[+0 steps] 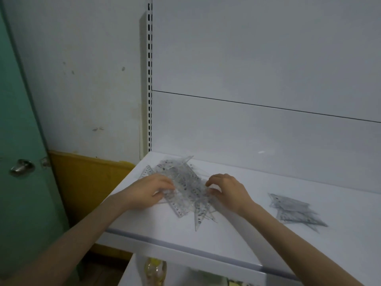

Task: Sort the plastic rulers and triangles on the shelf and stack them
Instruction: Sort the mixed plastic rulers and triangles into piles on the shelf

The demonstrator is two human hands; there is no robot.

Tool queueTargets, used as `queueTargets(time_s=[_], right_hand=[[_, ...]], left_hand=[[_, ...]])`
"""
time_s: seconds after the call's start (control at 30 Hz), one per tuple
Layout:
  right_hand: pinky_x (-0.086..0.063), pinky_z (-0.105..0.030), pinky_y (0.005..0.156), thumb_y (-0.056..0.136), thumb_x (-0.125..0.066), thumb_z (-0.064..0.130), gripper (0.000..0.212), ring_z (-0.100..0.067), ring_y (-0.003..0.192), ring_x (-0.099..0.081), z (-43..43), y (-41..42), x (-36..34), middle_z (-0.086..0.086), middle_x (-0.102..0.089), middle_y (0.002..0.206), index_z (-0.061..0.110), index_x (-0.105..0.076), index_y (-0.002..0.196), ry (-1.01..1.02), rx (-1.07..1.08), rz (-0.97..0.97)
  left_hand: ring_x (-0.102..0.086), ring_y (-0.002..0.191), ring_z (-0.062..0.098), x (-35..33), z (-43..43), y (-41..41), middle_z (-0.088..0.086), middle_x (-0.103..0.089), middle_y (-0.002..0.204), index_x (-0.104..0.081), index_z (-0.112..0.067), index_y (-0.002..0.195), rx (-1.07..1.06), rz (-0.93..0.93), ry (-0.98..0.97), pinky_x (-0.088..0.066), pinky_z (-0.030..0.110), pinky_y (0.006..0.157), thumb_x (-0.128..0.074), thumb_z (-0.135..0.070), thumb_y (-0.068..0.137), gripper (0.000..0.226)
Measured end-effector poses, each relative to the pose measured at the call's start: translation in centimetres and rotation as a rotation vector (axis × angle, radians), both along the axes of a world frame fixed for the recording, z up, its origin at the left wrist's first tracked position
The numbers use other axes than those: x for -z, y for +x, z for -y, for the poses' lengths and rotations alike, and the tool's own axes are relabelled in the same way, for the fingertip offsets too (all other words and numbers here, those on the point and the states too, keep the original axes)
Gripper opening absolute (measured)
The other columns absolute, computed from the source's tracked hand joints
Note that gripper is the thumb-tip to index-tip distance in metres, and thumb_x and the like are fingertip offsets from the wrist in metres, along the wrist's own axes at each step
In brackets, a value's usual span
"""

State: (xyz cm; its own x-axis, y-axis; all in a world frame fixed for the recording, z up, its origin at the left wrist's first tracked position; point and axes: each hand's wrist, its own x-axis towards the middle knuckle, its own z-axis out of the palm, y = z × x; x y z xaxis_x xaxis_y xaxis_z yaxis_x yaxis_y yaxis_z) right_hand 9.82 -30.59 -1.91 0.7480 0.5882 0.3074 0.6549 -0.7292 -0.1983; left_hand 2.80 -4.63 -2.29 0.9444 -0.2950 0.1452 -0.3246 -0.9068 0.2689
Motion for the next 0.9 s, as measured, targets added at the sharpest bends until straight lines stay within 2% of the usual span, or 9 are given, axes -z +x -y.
queueTargets(time_s=[0.1,0.2,0.3,0.37,0.43,0.47,0.63,0.8,0.9], right_hand=[[-0.042,-0.032,0.091,0.097,-0.051,0.036,0.027,-0.018,0.117,-0.051,0.3,0.0,-0.2,0.006,-0.061,0.125,0.025,-0.062,0.119,0.022,0.01,-0.01],[-0.042,-0.032,0.092,0.086,-0.062,0.052,0.043,-0.018,0.119,-0.048,0.8,-0.1,-0.3,0.008,-0.059,0.128,0.028,-0.063,0.121,-0.033,-0.091,-0.025],[-0.045,-0.034,0.09,0.084,-0.068,0.043,0.035,-0.021,0.12,-0.05,1.3,-0.1,-0.3,0.002,-0.058,0.132,0.03,-0.068,0.116,-0.083,-0.189,0.039],[-0.053,-0.037,0.078,0.081,-0.068,0.033,0.021,-0.025,0.105,-0.061,1.4,-0.2,-0.2,-0.001,-0.066,0.118,0.027,-0.074,0.101,-0.056,-0.275,0.172],[-0.055,-0.034,0.066,0.078,-0.066,0.028,0.012,-0.023,0.09,-0.066,1.4,-0.6,0.0,0.001,-0.071,0.103,0.024,-0.076,0.085,-0.045,-0.337,0.303],[-0.054,-0.031,0.065,0.079,-0.065,0.027,0.012,-0.021,0.088,-0.066,1.4,-0.8,0.1,0.003,-0.071,0.1,0.023,-0.076,0.081,-0.047,-0.357,0.349],[-0.048,-0.025,0.073,0.08,-0.057,0.036,0.023,-0.016,0.098,-0.061,1.2,-1.6,0.6,0.006,-0.067,0.11,0.024,-0.072,0.093,-0.045,-0.372,0.382],[-0.051,-0.026,0.071,0.069,-0.069,0.017,0.008,-0.017,0.094,-0.063,0.5,-1.8,0.8,0.007,-0.069,0.105,0.02,-0.072,0.075,-0.09,-0.397,0.443],[-0.048,-0.025,0.072,0.067,-0.065,0.023,0.014,-0.016,0.097,-0.062,0.3,-2.0,0.8,0.008,-0.067,0.109,0.021,-0.071,0.08,-0.093,-0.37,0.424]], left_hand=[[-0.031,0.135,0.008,-0.1,0.0,-0.4,-0.01,-0.041,0.144,-0.052,-0.028,0.132,0.002,-0.064,-0.03,-0.024,0.027,0.114,-0.051,-0.019,0.094,0.04],[-0.024,0.137,0.006,-0.4,0.0,-0.6,-0.013,-0.033,0.146,-0.047,-0.03,0.136,0.007,-0.132,-0.002,-0.021,0.026,0.114,-0.057,-0.02,0.088,0.051],[-0.027,0.134,0.006,-0.6,0.2,-0.7,-0.013,-0.035,0.142,-0.048,-0.031,0.134,-0.008,-0.133,-0.011,-0.024,0.023,0.111,-0.061,-0.022,0.084,0.052],[-0.03,0.131,0.006,-0.7,0.3,-0.7,-0.013,-0.037,0.139,-0.05,-0.031,0.131,-0.011,-0.135,-0.003,-0.027,0.024,0.11,-0.062,-0.024,0.084,0.05],[-0.032,0.127,0.004,-0.7,0.3,-0.8,-0.015,-0.038,0.133,-0.05,-0.033,0.13,-0.015,-0.128,0.004,-0.028,0.022,0.108,-0.063,-0.027,0.084,0.049],[-0.034,0.125,0.004,-0.6,0.4,-0.8,-0.017,-0.038,0.129,-0.05,-0.034,0.13,-0.019,-0.122,0.003,-0.029,0.021,0.107,-0.063,-0.028,0.083,0.049],[-0.037,0.116,0.0,0.1,0.6,-0.9,-0.018,-0.042,0.118,-0.053,-0.038,0.119,-0.001,-0.078,-0.042,-0.033,0.023,0.104,-0.066,-0.032,0.082,0.04],[-0.036,0.11,-0.005,0.1,0.3,-1.0,-0.021,-0.042,0.111,-0.049,-0.042,0.104,0.039,-0.062,-0.103,-0.031,0.022,0.103,-0.065,-0.034,0.078,0.031],[-0.036,0.113,-0.001,0.1,0.5,-0.9,-0.017,-0.043,0.114,-0.05,-0.039,0.105,0.03,-0.068,-0.102,-0.03,0.023,0.104,-0.065,-0.03,0.082,0.029]])
